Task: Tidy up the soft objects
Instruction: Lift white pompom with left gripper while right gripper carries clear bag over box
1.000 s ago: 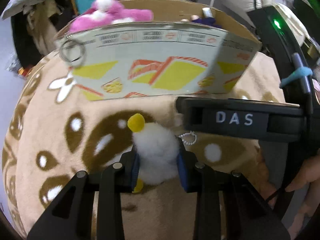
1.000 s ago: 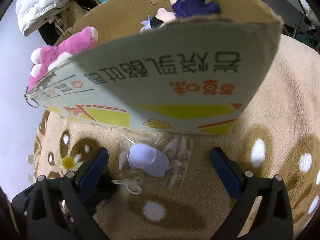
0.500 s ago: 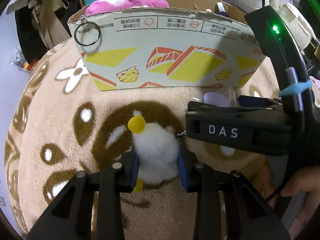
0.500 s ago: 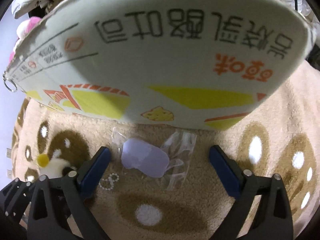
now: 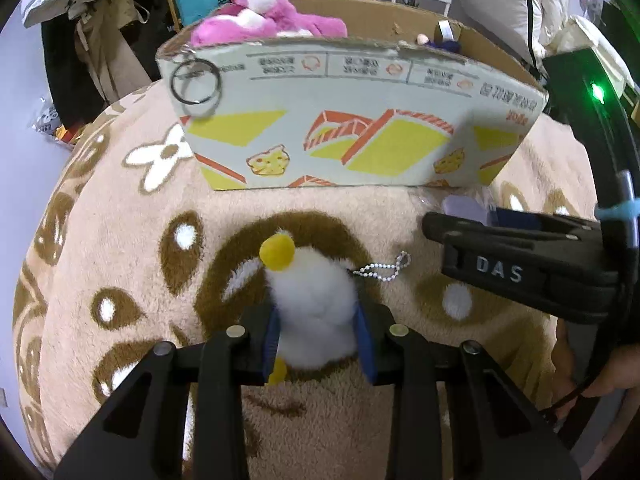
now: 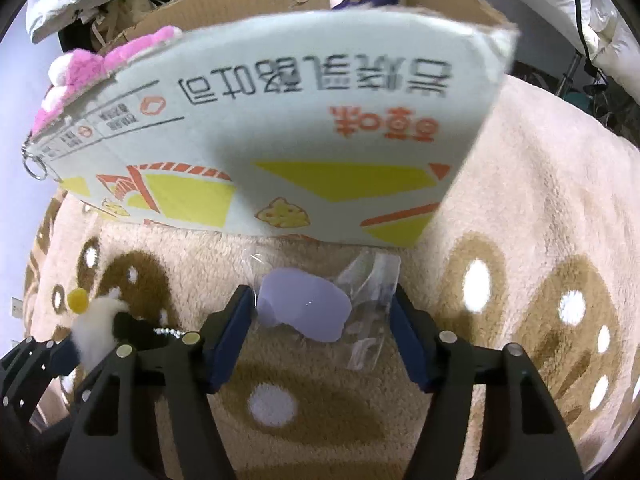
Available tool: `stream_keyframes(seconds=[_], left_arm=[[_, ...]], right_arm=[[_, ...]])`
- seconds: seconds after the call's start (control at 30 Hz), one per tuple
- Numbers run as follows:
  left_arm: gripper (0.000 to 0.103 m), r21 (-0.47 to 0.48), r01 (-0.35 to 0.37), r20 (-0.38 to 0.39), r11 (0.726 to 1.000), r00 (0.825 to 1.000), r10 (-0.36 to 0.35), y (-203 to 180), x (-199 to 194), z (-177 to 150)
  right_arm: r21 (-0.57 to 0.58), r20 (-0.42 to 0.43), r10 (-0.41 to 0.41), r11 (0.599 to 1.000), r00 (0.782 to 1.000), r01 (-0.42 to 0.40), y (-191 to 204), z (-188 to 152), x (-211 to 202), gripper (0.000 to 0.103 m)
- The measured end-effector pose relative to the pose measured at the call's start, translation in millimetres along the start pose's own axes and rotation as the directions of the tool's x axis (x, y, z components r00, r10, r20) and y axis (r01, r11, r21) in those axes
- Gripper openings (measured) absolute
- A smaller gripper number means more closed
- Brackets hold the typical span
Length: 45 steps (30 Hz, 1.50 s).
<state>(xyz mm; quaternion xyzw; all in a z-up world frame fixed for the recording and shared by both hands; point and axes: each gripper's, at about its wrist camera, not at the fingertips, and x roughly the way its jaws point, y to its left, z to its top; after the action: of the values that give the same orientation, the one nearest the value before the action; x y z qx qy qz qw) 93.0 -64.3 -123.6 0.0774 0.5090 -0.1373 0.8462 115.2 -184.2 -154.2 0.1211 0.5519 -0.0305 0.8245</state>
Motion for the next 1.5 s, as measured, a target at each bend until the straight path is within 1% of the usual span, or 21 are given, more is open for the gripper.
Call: stream_keyframes(seconds=[0.17, 0.2, 0.33, 0.37, 0.5, 0.6, 0.63, 0.7, 0.73, 0.77, 0.8, 0.83, 1.0, 1.03, 1.1, 1.13, 1.27, 1.37, 1.5], left_arm=[[0.030, -0.019, -0.027, 0.038, 0.999, 0.999, 0.027, 11, -7, 4], [0.030, -0.023, -0.032, 0.045, 0.999, 0.998, 0.033, 12, -9, 4], [0.030, -0.022, -0.060, 0.084, 0.998, 0.995, 0.061, 14, -19, 5], [0.030, -0.017, -0.080, 0.108, 0.997, 0.991, 0.082, 14, -24, 5], [0.030, -0.034, -0.086, 0.163, 0.996, 0.982, 0.090, 12, -42, 5], [0.030, -0.034, -0.104, 0.224, 0.994, 0.968, 0.109, 13, -58, 7], [0.030, -0.030, -0.106, 0.247, 0.994, 0.963, 0.110, 11, -65, 7], [0.030, -0.023, -0.101, 0.304, 0.995, 0.947, 0.103, 10, -79, 9], [0.030, -0.021, -0.100, 0.320, 0.995, 0.942, 0.102, 10, -82, 9], [0.030, -0.018, -0.099, 0.348, 0.995, 0.932, 0.099, 10, -89, 11], [0.030, -0.017, -0.098, 0.362, 0.995, 0.927, 0.097, 9, -92, 12], [0.030, -0.012, -0.093, 0.382, 0.996, 0.920, 0.090, 9, -97, 14], [0.030, 0.015, -0.091, 0.430, 0.996, 0.900, 0.076, 8, -110, 26], [0.030, 0.024, -0.094, 0.440, 0.995, 0.895, 0.074, 7, -112, 29], [0.030, 0.049, -0.101, 0.467, 0.994, 0.882, 0.067, 3, -117, 36], [0.030, 0.061, -0.104, 0.480, 0.993, 0.875, 0.062, 1, -119, 40], [0.030, 0.106, -0.103, 0.506, 0.989, 0.862, 0.035, -8, -124, 56], [0.031, 0.130, -0.109, 0.530, 0.985, 0.848, 0.024, -14, -123, 69], [0.031, 0.149, -0.109, 0.547, 0.983, 0.837, 0.010, -20, -118, 86]], right_arm=[[0.021, 0.004, 0.019, 1.000, 1.000, -0.019, -16, -6, -12, 0.069], [0.022, 0.008, 0.022, 1.000, 1.000, -0.022, -18, -12, -17, 0.069], [0.017, 0.040, 0.041, 0.999, 0.998, -0.042, -22, -18, -37, 0.069], [0.014, 0.055, 0.047, 0.999, 0.997, -0.048, -23, -19, -43, 0.069], [0.001, 0.093, 0.073, 0.997, 0.993, -0.074, -32, -24, -64, 0.069], [0.005, 0.127, 0.093, 0.995, 0.987, -0.095, -37, -27, -83, 0.069], [0.005, 0.141, 0.100, 0.995, 0.985, -0.102, -33, -26, -87, 0.069], [0.001, 0.176, 0.115, 0.993, 0.978, -0.117, -37, -20, -98, 0.069], [-0.003, 0.198, 0.122, 0.992, 0.973, -0.124, -38, -20, -105, 0.069], [-0.006, 0.218, 0.128, 0.992, 0.967, -0.130, -34, -20, -109, 0.069], [-0.009, 0.232, 0.133, 0.991, 0.964, -0.135, -27, -18, -112, 0.069], [-0.011, 0.259, 0.144, 0.989, 0.955, -0.146, -28, -19, -121, 0.069], [-0.036, 0.335, 0.168, 0.986, 0.927, -0.166, -21, -13, -139, 0.069], [-0.042, 0.354, 0.174, 0.985, 0.919, -0.170, -21, -10, -143, 0.069], [-0.050, 0.378, 0.175, 0.984, 0.909, -0.168, -19, -4, -144, 0.069], [-0.056, 0.399, 0.179, 0.984, 0.899, -0.171, -20, -1, -147, 0.069], [-0.072, 0.442, 0.189, 0.982, 0.877, -0.175, -26, 9, -148, 0.069], [-0.075, 0.460, 0.196, 0.981, 0.866, -0.182, -30, 17, -147, 0.069], [-0.087, 0.478, 0.202, 0.979, 0.855, -0.182, -30, 28, -146, 0.069]])
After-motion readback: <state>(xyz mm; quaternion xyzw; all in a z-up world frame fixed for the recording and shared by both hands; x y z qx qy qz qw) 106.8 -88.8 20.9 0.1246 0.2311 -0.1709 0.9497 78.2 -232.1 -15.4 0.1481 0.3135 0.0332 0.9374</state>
